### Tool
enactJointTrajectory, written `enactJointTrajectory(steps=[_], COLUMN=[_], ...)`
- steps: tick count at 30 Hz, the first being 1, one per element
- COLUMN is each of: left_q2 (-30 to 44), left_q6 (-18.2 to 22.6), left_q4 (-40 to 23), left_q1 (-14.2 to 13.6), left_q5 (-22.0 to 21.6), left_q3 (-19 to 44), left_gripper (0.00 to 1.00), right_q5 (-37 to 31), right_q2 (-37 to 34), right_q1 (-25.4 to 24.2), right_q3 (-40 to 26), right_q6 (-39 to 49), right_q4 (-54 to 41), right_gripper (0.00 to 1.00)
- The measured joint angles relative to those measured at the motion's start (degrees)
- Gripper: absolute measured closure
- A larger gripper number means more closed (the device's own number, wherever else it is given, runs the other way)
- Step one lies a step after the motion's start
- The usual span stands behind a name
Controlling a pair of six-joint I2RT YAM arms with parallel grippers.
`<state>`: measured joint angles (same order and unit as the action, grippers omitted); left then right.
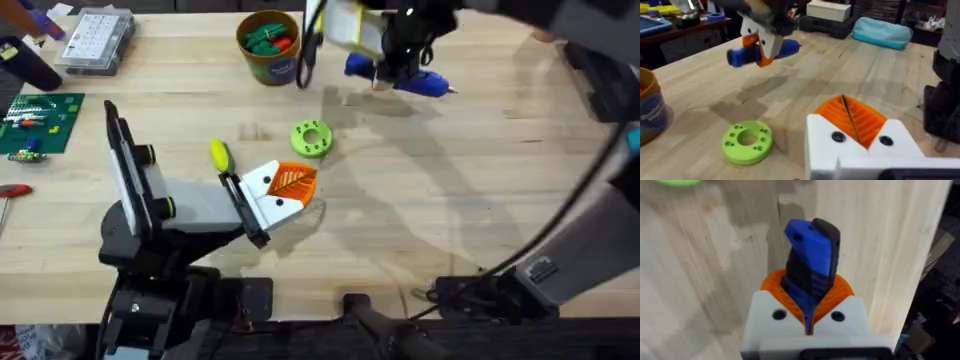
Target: Pick up the gripper from the table and insert it into the empty holder that is missing its gripper. Then pick up a screw, insert it into the mounting hole, and use the screwdriver to tighten it. Finally, clean up the table by picking up the vegetable and placing it into the bucket.
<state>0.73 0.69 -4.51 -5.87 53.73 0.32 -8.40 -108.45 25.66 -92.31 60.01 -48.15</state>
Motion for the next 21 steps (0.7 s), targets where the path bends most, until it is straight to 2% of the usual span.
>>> enactJointTrajectory(steps=[7,16,17,19,21], left_q2=[0.0,0.02,0.02,0.01,0.0], left_q6=[-2.75,-5.46,-5.57,-5.7,-5.8], left_q4=[2.77,3.29,3.29,3.28,2.93], left_q1=[0.0,0.0,0.0,0.0,0.0], left_q5=[-5.34,-9.46,-9.69,-10.07,-10.38], left_q3=[0.0,0.0,0.0,0.0,0.0], left_gripper=[0.996,0.996,0.996,0.996,0.887], right_q5=[-2.33,-2.74,-2.77,-3.12,-3.56], right_q2=[-6.22,-8.92,-9.04,-9.15,-9.15], right_q1=[-1.83,-5.61,-5.94,-6.68,-7.07], right_q3=[0.0,0.0,0.0,0.0,-0.02], right_q6=[6.48,8.9,8.93,9.23,9.42], right_q4=[0.31,0.58,0.56,0.58,0.75], right_gripper=[0.985,0.969,0.893,0.593,0.307])
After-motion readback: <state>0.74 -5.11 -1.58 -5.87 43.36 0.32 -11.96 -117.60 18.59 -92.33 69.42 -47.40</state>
